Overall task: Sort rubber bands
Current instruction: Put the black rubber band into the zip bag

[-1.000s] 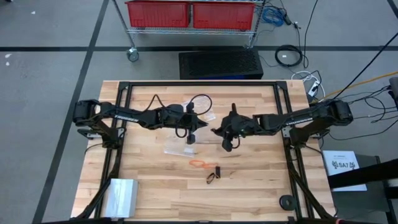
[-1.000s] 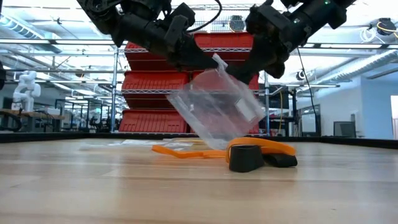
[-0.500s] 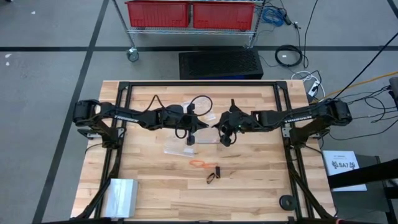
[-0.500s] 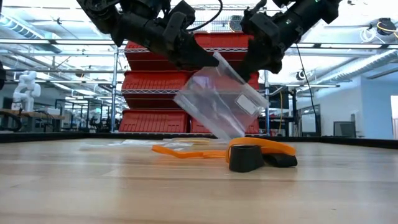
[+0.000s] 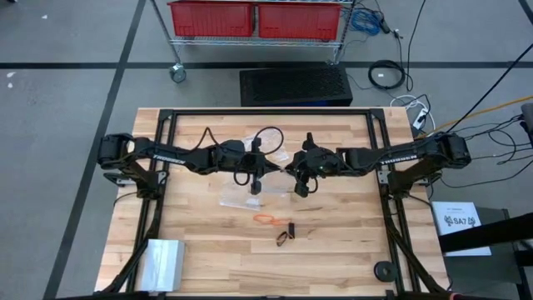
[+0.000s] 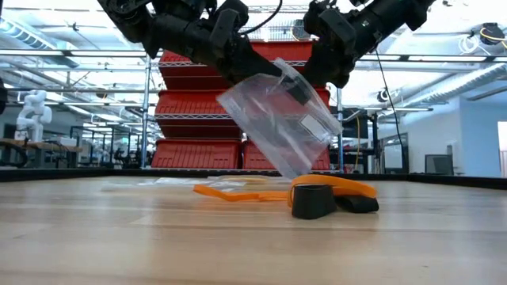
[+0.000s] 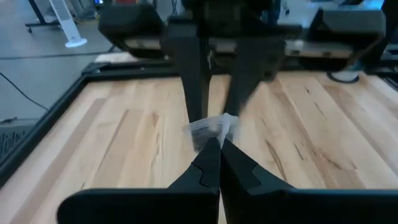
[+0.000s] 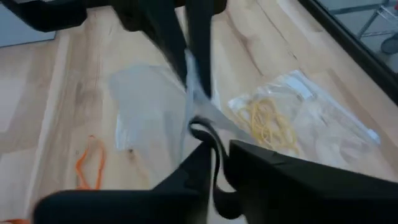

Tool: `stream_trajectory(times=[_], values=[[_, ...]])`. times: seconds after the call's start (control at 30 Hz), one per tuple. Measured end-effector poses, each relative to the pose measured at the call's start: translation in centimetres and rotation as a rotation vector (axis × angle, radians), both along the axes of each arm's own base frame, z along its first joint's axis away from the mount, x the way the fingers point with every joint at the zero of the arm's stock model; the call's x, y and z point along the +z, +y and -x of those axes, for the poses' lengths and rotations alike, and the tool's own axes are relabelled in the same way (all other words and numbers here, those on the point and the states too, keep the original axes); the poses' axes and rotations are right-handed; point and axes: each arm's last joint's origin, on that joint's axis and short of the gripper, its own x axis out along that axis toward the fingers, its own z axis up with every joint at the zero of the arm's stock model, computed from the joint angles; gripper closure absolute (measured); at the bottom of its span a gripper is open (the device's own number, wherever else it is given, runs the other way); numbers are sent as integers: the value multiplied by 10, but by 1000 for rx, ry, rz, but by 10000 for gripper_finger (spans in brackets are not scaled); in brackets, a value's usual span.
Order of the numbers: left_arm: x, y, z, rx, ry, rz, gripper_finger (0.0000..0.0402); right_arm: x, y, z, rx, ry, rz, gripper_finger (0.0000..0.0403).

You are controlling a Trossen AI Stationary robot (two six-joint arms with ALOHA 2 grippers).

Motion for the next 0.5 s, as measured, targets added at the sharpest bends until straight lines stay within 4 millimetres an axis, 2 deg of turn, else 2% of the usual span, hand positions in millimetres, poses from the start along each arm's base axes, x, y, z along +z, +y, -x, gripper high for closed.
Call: stream_trajectory(times=[0.13,0.27,0.5], values=[[3,0,-1,-17,-32,26,402,1,1,0,26,3,-27,294],[4,-1,-1,-24,-39,28,402,14,2,-2,50,49,-50,245],[4,1,-1,-16,-41,26,402,48,6,8,57,235,-58,223]])
